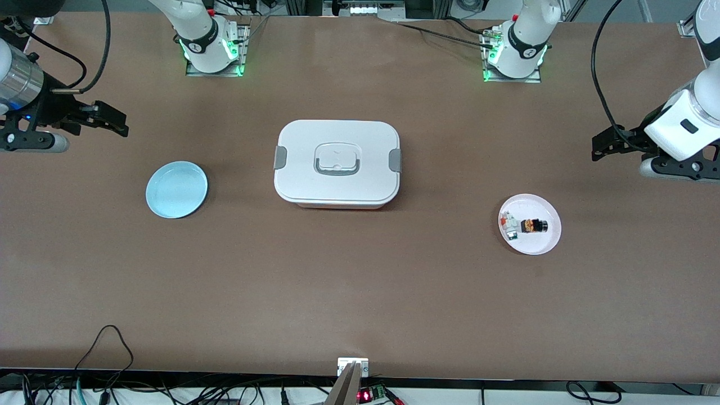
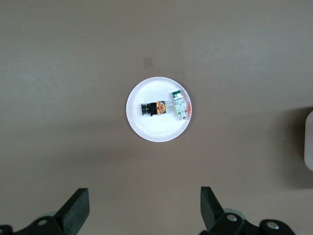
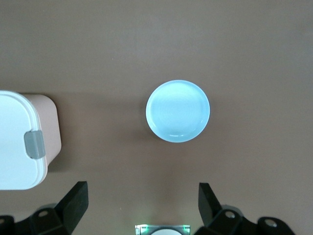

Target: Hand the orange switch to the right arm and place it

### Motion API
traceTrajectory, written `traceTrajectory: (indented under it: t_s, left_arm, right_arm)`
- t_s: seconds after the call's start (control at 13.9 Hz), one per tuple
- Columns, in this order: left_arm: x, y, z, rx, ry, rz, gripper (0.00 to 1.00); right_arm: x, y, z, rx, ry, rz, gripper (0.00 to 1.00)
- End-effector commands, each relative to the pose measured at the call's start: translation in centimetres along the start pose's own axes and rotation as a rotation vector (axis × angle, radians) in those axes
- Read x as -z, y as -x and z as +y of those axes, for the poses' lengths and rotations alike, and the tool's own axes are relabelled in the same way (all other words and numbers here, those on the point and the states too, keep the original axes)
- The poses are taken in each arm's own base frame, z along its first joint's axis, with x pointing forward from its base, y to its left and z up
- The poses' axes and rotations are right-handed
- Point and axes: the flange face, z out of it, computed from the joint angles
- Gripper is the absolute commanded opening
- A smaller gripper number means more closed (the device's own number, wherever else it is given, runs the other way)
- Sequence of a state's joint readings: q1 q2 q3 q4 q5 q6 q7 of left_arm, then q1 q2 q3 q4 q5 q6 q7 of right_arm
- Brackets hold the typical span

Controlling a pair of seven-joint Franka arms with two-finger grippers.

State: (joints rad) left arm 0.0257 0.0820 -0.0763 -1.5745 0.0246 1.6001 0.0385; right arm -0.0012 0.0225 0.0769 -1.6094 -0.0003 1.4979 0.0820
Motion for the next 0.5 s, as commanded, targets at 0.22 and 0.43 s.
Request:
traceTrajectory:
  t_s: [0.22, 0.43]
  left_arm:
    - [-0.2, -0.9, 0.0, -0.007, 0.011, 0.005, 1.0]
    - [-0.9, -1.6, -0.3, -0.001, 0.012, -0.001, 1.0]
  right_arm:
    - [-3.0, -1.6, -0.6, 0.082, -0.032, -0.068, 1.0]
    - [-4.5, -2.9, -0.8, 0.083, -0.037, -0.07, 1.0]
